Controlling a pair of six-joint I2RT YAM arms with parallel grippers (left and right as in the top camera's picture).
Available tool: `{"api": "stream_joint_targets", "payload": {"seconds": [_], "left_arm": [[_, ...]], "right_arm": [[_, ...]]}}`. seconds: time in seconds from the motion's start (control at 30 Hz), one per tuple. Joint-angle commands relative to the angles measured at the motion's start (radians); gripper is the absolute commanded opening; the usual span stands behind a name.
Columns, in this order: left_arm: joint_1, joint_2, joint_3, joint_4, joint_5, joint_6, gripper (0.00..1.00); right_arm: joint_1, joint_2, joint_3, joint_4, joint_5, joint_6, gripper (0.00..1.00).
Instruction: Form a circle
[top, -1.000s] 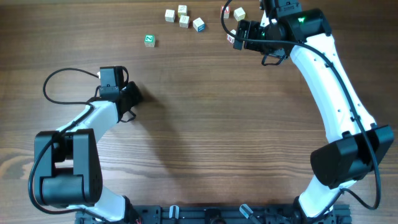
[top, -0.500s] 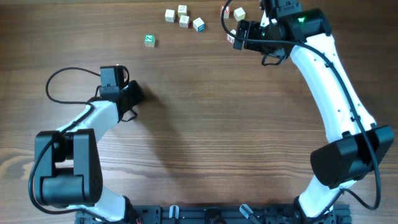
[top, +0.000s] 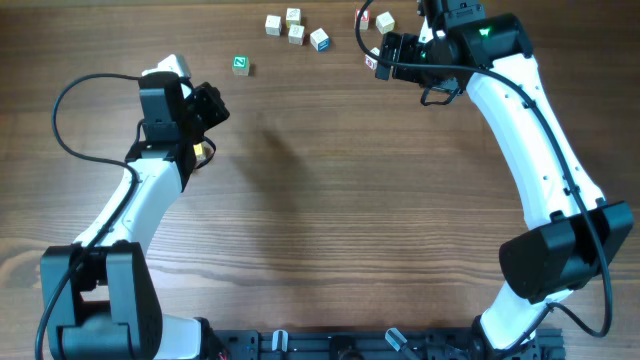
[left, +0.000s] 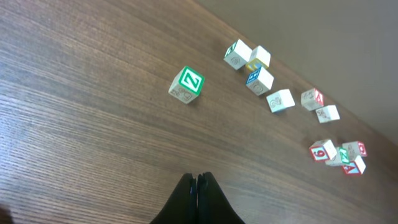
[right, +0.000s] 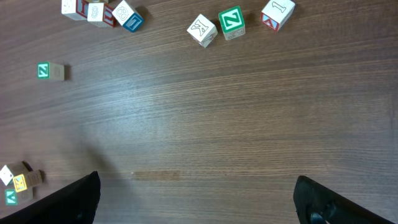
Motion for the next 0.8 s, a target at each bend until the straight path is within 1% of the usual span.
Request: {"api": "stream_joint_targets", "payload": {"seconds": [0.0, 0.03, 0.07, 0.1, 0.23, 0.37, 0.47, 0.5, 0.6, 0.63, 0.7, 0.77], "left_arm": [[-0.006, -0.036, 0.014, 0.037, -0.055, -0.014, 0.07], [-0.006, -0.047, 0.014, 0.044, -0.093, -0.014, 0.07], [-0.003, -0.068, 0.014, 0.044, -0.163, -0.014, 0.06], [0.003, -0.08, 0.014, 0.044, -0.184, -0.014, 0.06], [0.044, -0.137, 0.014, 0.034, -0.19, -0.012, 0.04], [0.085, -0.165, 0.014, 0.01, -0.186, -0.005, 0.04], [0.119, -0.158, 0.014, -0.001, -0.118, 0.047, 0.06], [0.126, -0.148, 0.014, -0.002, -0.088, 0.045, 0.06], [0.126, -0.088, 0.014, 0.0, -0.005, -0.017, 0.06], [0.126, -0.066, 0.014, 0.002, 0.026, -0.019, 0.06], [0.126, -0.009, 0.014, 0.011, 0.095, -0.094, 0.06], [0.126, 0.02, 0.014, 0.021, 0.107, -0.119, 0.06]], "right_arm": [[0.002, -0.009, 0.009, 0.002, 0.021, 0.005, 1.0], [0.002, -0.009, 0.009, 0.002, 0.021, 0.006, 1.0], [0.002, -0.009, 0.009, 0.002, 0.021, 0.006, 1.0], [0.002, -0.009, 0.009, 0.002, 0.021, 0.005, 1.0], [0.002, -0.009, 0.008, 0.002, 0.021, 0.005, 1.0], [0.002, -0.009, 0.009, 0.002, 0.021, 0.005, 1.0], [0.002, -0.009, 0.009, 0.002, 0.021, 0.005, 1.0], [0.002, -0.009, 0.009, 0.002, 0.021, 0.006, 1.0], [0.002, -0.009, 0.009, 0.002, 0.021, 0.006, 1.0], [0.002, -0.009, 0.009, 0.002, 0.021, 0.006, 1.0], [0.002, -0.009, 0.009, 0.002, 0.021, 0.006, 1.0], [0.002, -0.009, 0.009, 0.002, 0.021, 0.006, 1.0]]}}
